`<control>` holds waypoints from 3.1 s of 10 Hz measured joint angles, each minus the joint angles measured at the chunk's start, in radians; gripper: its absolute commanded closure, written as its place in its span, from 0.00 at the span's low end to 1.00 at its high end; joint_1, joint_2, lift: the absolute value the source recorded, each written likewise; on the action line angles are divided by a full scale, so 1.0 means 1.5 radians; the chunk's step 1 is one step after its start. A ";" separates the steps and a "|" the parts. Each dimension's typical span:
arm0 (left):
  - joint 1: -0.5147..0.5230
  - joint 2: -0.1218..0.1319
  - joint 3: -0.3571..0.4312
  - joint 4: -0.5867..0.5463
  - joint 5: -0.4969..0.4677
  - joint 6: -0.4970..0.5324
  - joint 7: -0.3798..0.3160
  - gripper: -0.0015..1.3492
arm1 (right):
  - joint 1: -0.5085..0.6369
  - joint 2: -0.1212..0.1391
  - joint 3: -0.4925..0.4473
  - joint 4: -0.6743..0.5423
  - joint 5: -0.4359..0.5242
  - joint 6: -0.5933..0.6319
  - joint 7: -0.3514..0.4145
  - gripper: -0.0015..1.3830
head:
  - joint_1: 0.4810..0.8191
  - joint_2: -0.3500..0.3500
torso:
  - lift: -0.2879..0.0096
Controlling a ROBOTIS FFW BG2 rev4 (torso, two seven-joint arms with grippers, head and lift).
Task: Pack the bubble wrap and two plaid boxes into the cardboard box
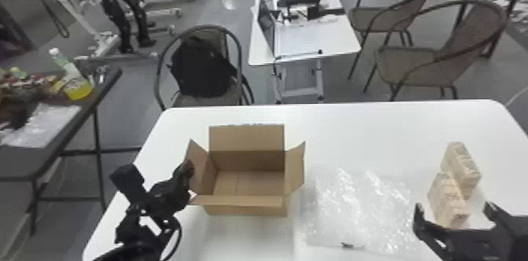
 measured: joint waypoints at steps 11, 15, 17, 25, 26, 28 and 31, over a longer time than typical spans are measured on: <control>-0.008 0.000 -0.057 0.000 0.025 -0.015 0.001 0.90 | -0.398 0.107 0.068 0.281 -0.175 0.612 -0.037 0.08 | 0.63 0.91 | 0.92; -0.014 0.000 -0.064 0.004 0.022 -0.012 0.001 0.90 | -0.476 0.121 0.106 0.450 -0.203 0.576 -0.036 0.17 | 0.63 0.92 | 0.92; -0.014 0.000 -0.064 0.004 0.023 -0.013 0.001 0.90 | -0.488 0.125 0.107 0.470 -0.192 0.603 -0.037 0.41 | 0.63 0.92 | 0.92; -0.007 0.000 -0.049 0.004 0.021 0.002 -0.002 0.90 | -0.450 0.093 0.106 0.343 -0.199 0.624 -0.036 0.80 | 0.63 0.92 | 0.92; -0.006 0.000 -0.044 0.004 0.021 0.002 -0.002 0.90 | -0.433 0.077 0.106 0.282 -0.223 0.633 -0.036 0.80 | 0.63 0.93 | 0.92; -0.004 0.000 -0.040 0.004 0.021 0.003 -0.002 0.90 | -0.394 0.056 0.091 0.132 -0.237 0.672 -0.037 0.80 | 0.63 0.95 | 0.92; 0.000 0.000 -0.038 0.003 0.022 0.003 -0.003 0.90 | -0.341 0.055 0.044 -0.063 -0.231 0.683 -0.036 0.80 | 0.63 0.94 | 0.92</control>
